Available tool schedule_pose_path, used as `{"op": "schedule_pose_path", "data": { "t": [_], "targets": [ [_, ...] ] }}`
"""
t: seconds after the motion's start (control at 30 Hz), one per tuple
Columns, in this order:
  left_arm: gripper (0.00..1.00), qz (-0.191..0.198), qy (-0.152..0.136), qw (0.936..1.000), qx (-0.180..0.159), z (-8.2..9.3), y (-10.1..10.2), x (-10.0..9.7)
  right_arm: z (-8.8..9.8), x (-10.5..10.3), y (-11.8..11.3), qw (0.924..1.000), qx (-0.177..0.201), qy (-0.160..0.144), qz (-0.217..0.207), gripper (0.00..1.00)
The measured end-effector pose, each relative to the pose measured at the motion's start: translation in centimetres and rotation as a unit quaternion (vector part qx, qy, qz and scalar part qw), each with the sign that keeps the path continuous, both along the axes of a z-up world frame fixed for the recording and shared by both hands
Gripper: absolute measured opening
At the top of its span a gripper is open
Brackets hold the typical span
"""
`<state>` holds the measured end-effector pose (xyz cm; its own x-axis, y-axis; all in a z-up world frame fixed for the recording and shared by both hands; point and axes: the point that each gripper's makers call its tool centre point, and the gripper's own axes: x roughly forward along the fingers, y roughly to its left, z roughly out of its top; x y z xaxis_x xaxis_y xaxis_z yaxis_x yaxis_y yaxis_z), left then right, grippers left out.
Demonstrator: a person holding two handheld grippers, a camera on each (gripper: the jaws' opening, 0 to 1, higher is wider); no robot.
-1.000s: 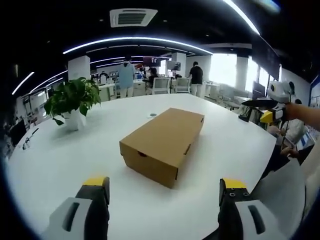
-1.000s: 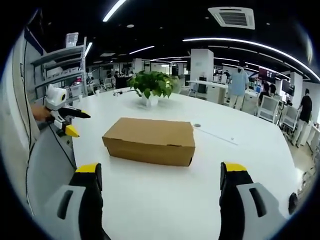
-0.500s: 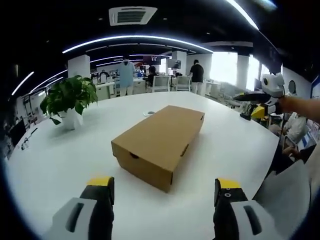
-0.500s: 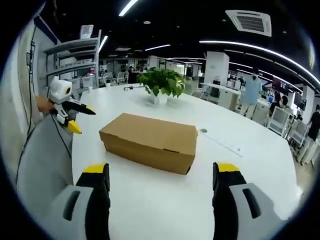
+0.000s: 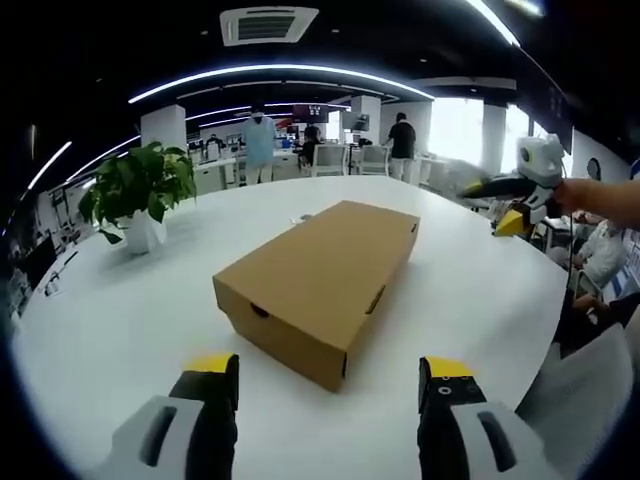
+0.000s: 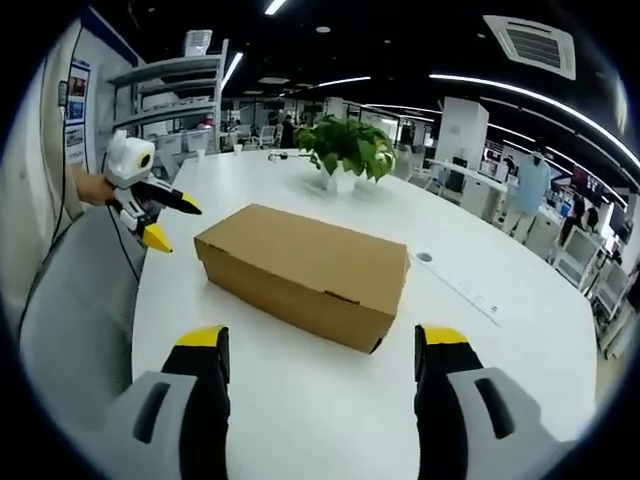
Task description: Operate the shoe box by opening the lid, removing the specified soft item, and placing it in the target area until the item is outside and the box remains undamaged.
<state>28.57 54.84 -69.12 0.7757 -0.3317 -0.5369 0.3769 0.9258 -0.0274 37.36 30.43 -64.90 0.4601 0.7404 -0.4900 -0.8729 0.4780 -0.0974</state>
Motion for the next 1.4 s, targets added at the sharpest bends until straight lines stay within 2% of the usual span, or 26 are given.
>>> {"op": "schedule_pose_path", "data": {
  "t": [0.3, 0.5, 0.63, 1.0, 1.27, 1.4],
  "targets": [
    [0.66, 0.02, 0.005, 0.9998, 0.002, -0.8, -1.0, 1.3, -0.9, 2.4, 0.5, 0.9999, 0.008, 0.008, 0.0, 0.65],
    [0.62, 0.046, 0.004, 0.9989, 0.0, -1.3, -1.4, 2.2, -2.3, 3.5, 0.9, 0.9998, 0.002, 0.016, 0.009, 0.61],
    [0.61, 0.054, 0.007, 0.9985, -0.002, -1.8, -1.7, 2.5, -3.1, 4.2, 1.1, 0.9997, 0.001, 0.023, 0.012, 0.58],
    [0.58, 0.09, -0.017, 0.9957, 0.006, -2.0, -1.4, 3.7, -5.2, 6.4, 1.9, 0.9991, -0.006, 0.038, 0.017, 0.49],
    [0.56, 0.101, -0.012, 0.9948, 0.002, -2.4, -1.5, 4.1, -6.0, 7.3, 2.8, 0.9986, -0.007, 0.045, 0.026, 0.44],
    [0.56, 0.105, -0.011, 0.9944, 0.0, -2.6, -1.4, 4.1, -6.2, 7.8, 3.0, 0.9986, -0.011, 0.043, 0.027, 0.37]
  ]
}}
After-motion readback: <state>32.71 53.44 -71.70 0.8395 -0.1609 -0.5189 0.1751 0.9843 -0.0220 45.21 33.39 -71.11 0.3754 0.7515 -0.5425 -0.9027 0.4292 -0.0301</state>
